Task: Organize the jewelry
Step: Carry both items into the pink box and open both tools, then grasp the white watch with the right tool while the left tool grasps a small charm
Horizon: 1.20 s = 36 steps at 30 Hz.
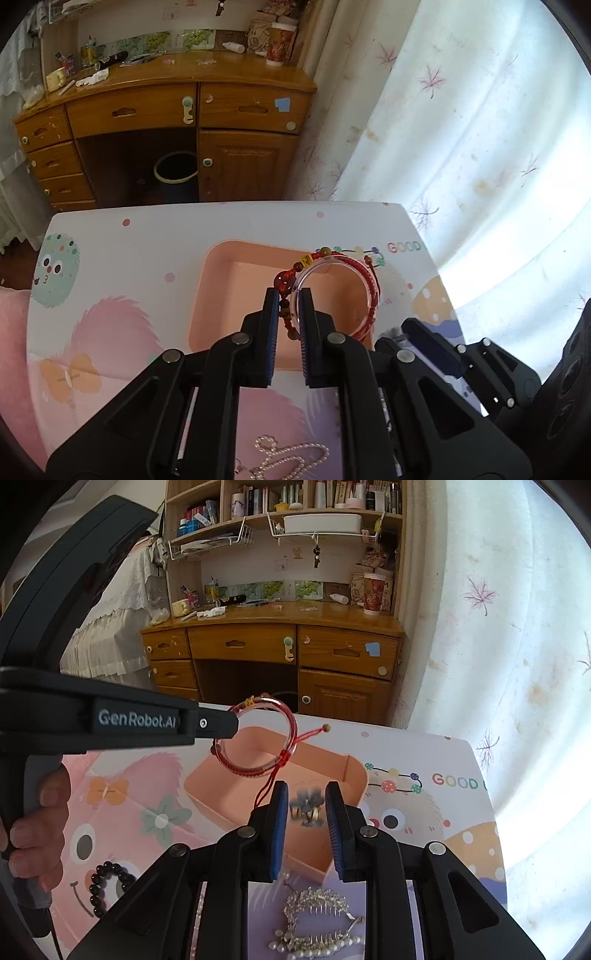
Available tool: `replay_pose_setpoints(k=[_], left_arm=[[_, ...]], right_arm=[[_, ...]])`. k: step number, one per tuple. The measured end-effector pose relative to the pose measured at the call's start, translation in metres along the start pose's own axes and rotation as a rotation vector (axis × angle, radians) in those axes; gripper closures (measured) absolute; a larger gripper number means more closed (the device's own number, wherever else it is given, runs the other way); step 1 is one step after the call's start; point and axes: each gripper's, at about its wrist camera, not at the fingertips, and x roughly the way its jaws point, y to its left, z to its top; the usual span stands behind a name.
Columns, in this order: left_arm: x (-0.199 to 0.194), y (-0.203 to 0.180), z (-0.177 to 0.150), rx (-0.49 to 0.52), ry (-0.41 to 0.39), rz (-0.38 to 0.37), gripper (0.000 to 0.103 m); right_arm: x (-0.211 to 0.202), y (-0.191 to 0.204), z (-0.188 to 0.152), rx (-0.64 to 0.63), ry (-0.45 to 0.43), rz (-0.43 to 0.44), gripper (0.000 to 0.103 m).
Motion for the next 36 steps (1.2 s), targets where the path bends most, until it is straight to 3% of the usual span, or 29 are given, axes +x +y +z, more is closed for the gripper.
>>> replay_pose_setpoints(k=[1, 3, 5, 7, 15, 22, 32, 36], left_arm=[[0.003, 0.001, 0.001, 0.007, 0.001, 0.017, 0.095], [0.007, 0.003, 0.001, 0.013, 0.005, 0.042, 0.092], [0.009, 0.009, 0.001, 0.002, 0.022, 0.067, 0.063], [0.006, 0.018, -0.001, -0.024, 0.016, 0.065, 0.054], [-0.029, 0.052, -0.035, -0.062, 0.016, 0.118, 0.054], [-0.066, 0.071, -0.106, -0.115, 0.052, 0.146, 0.054], [-0.098, 0.055, -0.207, -0.161, 0.17, 0.107, 0.054], [-0.094, 0.034, -0.228, -0.131, 0.242, 0.088, 0.054]], right_arm=[[0.004, -0.001, 0.001, 0.001, 0.004, 0.002, 0.067], [0.006, -0.001, 0.0, 0.012, 0.004, 0.002, 0.066], [0.007, -0.002, -0.001, 0.031, 0.01, -0.004, 0.066], [0.004, -0.004, -0.003, 0.051, 0.013, -0.005, 0.066], [-0.028, -0.025, -0.033, 0.213, 0.07, 0.043, 0.062], [-0.06, -0.054, -0.082, 0.352, 0.194, 0.112, 0.059], [-0.082, -0.058, -0.149, 0.516, 0.39, 0.198, 0.059], [-0.084, -0.057, -0.165, 0.593, 0.447, 0.217, 0.059]])
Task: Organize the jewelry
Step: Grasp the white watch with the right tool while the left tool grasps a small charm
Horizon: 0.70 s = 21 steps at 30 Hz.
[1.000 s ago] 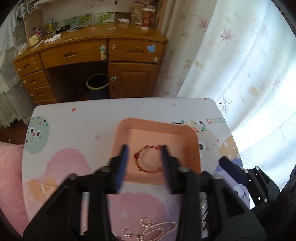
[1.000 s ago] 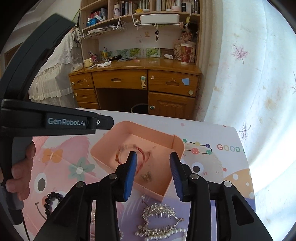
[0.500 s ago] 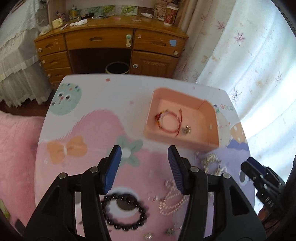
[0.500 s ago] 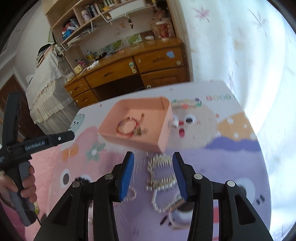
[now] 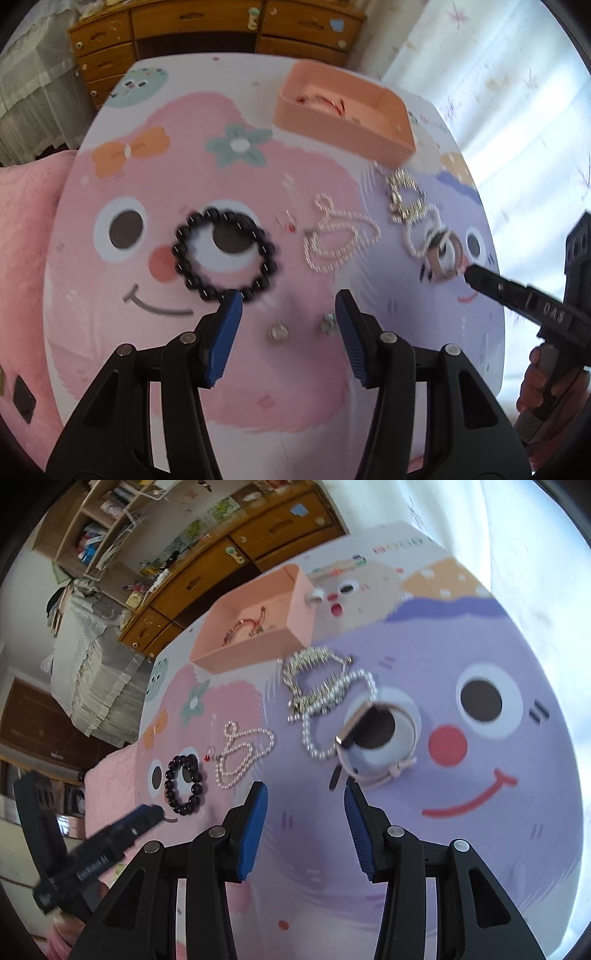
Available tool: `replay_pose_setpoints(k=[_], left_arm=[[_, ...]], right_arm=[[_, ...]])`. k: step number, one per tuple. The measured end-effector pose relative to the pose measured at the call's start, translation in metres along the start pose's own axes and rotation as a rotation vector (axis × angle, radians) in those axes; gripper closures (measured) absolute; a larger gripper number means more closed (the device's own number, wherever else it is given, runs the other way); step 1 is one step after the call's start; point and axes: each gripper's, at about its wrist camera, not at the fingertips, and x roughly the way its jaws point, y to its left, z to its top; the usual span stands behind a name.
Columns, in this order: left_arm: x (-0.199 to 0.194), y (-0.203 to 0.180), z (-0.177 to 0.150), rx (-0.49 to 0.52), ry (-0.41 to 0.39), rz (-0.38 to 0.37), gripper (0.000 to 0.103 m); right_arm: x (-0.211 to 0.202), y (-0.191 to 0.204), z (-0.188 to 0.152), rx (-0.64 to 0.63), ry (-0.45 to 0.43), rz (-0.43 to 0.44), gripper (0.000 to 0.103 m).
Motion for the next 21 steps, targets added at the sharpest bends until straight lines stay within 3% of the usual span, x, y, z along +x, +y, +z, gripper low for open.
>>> replay_pose_setpoints(k=[3, 7, 13, 21], left_arm=[[0.005, -0.013, -0.014, 0.028, 0.014, -0.002, 0.054], [0.012, -0.029, -0.029, 0.059, -0.025, 0.01, 0.054], [0.027, -0.043, -0.031, 0.09, -0.036, 0.011, 0.054], [0.044, -0.051, -0.03, 0.109, -0.036, 0.042, 0.068]], right_arm=[[0.006, -0.001, -0.001, 0.024, 0.021, 0.0, 0.059], [0.009, -0.002, 0.001, 0.046, 0.0, -0.003, 0.059], [0.015, -0.004, 0.019, 0.031, -0.013, -0.013, 0.059], [0.033, -0.008, 0.038, 0.013, -0.008, -0.046, 0.059]])
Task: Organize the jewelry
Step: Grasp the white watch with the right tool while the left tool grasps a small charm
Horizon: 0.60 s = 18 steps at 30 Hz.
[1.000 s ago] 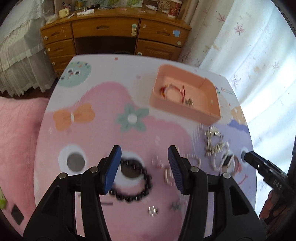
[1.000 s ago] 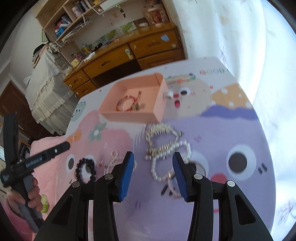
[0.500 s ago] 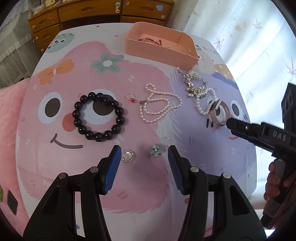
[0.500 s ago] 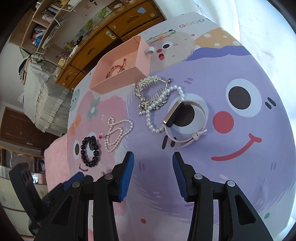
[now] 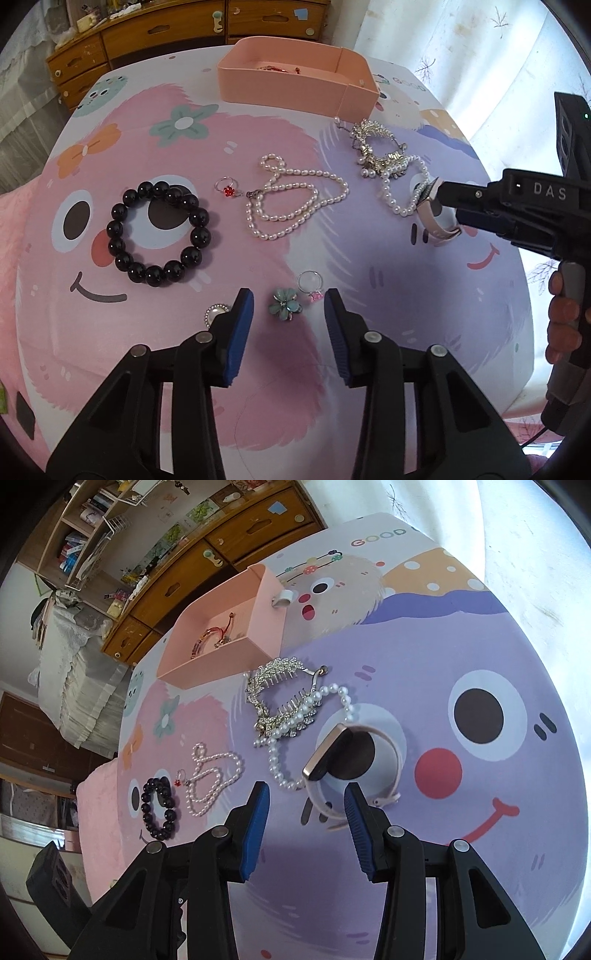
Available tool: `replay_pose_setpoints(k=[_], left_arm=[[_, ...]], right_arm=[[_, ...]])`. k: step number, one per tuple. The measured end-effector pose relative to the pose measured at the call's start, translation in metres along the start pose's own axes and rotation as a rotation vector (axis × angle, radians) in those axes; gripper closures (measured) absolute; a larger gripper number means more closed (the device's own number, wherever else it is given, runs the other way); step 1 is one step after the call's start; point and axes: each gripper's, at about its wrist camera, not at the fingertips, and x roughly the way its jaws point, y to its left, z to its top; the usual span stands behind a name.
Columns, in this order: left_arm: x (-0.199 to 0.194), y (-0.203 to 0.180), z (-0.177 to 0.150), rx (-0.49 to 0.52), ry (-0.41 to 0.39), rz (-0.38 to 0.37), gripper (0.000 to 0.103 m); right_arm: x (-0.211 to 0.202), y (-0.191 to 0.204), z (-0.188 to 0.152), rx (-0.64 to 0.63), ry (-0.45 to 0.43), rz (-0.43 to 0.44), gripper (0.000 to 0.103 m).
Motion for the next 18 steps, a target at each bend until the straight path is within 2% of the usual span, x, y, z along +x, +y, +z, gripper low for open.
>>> replay_pose_setpoints(k=[3, 11, 15, 18], left_arm=[[0.004, -0.001, 0.0, 0.001, -0.002, 0.019, 0.074], [0.011, 0.002, 0.001, -0.004, 0.013, 0.004, 0.089], [0.011, 0.0, -0.002, 0.015, 0.001, 0.006, 0.089], [0.009, 0.001, -0.003, 0.022, -0.014, -0.001, 0.094]], right_arm=[[0.008, 0.004, 0.006, -0.033, 0.016, -0.025, 0.06], [0.027, 0.012, 0.014, -0.082, 0.024, -0.072, 0.062], [0.037, 0.008, 0.016, -0.062, 0.042, -0.086, 0.078], [0.038, 0.009, 0.016, -0.071, 0.042, -0.085, 0.084]])
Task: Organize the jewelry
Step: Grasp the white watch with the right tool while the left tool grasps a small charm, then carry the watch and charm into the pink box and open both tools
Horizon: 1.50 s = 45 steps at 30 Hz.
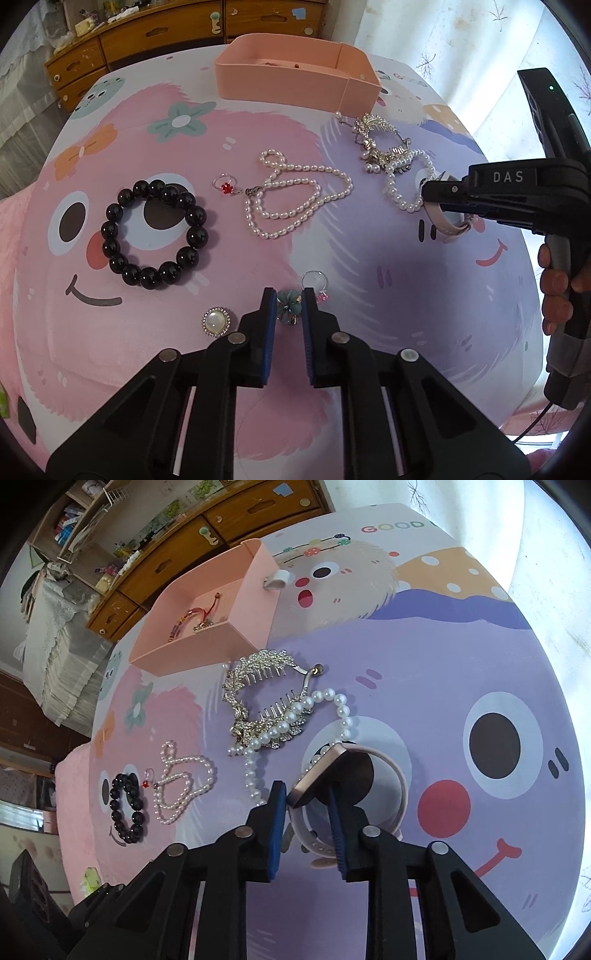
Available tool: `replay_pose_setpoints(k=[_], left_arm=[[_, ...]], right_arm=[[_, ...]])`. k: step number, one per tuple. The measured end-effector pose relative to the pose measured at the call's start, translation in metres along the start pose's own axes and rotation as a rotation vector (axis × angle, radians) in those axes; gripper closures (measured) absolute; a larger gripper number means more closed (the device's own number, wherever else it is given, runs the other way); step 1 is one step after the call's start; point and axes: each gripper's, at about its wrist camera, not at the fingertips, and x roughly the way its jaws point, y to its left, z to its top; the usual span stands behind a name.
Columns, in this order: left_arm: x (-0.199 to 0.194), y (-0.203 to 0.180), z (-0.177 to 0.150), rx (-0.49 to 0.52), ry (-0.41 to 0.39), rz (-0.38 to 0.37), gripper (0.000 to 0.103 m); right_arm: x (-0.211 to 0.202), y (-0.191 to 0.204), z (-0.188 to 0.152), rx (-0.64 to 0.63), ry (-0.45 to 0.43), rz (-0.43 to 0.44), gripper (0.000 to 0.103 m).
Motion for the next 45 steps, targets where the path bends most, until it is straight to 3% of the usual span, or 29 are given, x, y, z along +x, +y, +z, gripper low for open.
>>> replay_pose_setpoints(k=[6, 12, 24, 29, 37, 45], left_arm=[[-0.002, 0.001, -0.002, 0.001, -0.007, -0.008, 0.095], [-0.007, 0.006, -0.002, -0.012, -0.017, -0.028, 0.1], [-0.049, 0.013, 0.023, 0.026, -0.09, -0.105, 0.1], [-0.062, 0.018, 0.055, -0.023, -0.123, -0.167, 0.1], [-0.074, 0.027, 0.131, -0.027, -0.304, -0.218, 0.1], [-0.055, 0.036, 0.193, -0.02, -0.363, -0.236, 0.1]], right_arm=[[-0.009, 0.005, -0.001, -0.022, -0.028, -0.03, 0.091], [-0.028, 0.001, -0.005, 0.013, -0.073, -0.008, 0.093], [-0.074, 0.02, 0.002, 0.012, -0.214, 0.107, 0.093], [-0.088, 0.044, 0.014, -0.055, -0.329, 0.167, 0.093], [-0.096, 0.082, 0.042, -0.158, -0.471, 0.178, 0.093], [-0.086, 0.114, 0.062, -0.283, -0.548, 0.107, 0.093]])
